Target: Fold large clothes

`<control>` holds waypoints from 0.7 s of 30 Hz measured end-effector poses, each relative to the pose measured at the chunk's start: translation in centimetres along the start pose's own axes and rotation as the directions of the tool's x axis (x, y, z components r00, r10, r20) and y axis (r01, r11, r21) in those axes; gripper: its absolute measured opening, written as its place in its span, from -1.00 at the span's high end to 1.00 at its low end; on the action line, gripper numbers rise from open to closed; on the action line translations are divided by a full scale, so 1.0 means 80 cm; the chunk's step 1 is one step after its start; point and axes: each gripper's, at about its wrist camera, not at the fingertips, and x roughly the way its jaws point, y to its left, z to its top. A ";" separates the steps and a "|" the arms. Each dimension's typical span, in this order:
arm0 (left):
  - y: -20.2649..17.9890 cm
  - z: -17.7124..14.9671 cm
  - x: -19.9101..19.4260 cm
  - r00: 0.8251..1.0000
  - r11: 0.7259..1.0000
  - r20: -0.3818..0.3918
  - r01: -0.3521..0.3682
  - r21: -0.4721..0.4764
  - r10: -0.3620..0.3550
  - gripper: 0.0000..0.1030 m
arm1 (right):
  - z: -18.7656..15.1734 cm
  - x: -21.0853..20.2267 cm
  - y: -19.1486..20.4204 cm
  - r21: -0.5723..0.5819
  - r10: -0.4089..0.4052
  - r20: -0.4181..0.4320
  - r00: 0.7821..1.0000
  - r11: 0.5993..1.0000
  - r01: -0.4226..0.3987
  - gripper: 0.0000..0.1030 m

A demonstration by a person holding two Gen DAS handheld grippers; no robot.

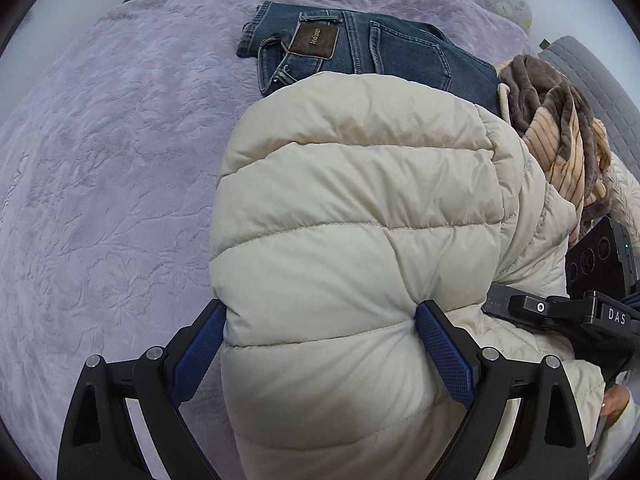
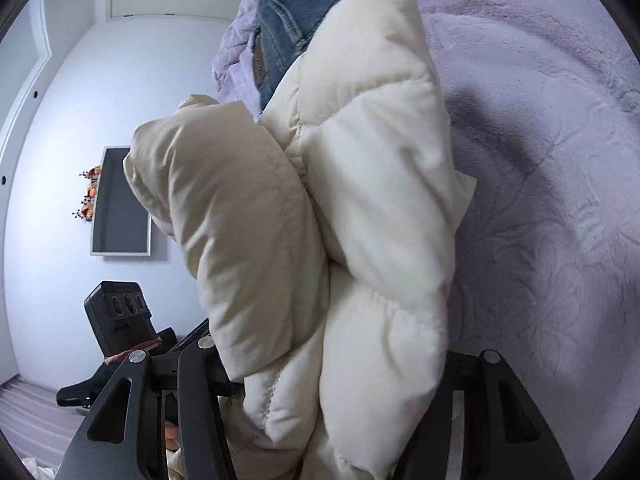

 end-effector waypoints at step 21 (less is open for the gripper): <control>-0.016 -0.008 -0.003 1.000 0.999 0.005 -0.010 0.052 0.009 -0.88 | -0.027 -0.119 0.097 -0.133 -0.279 0.243 0.929 0.939 0.317 0.32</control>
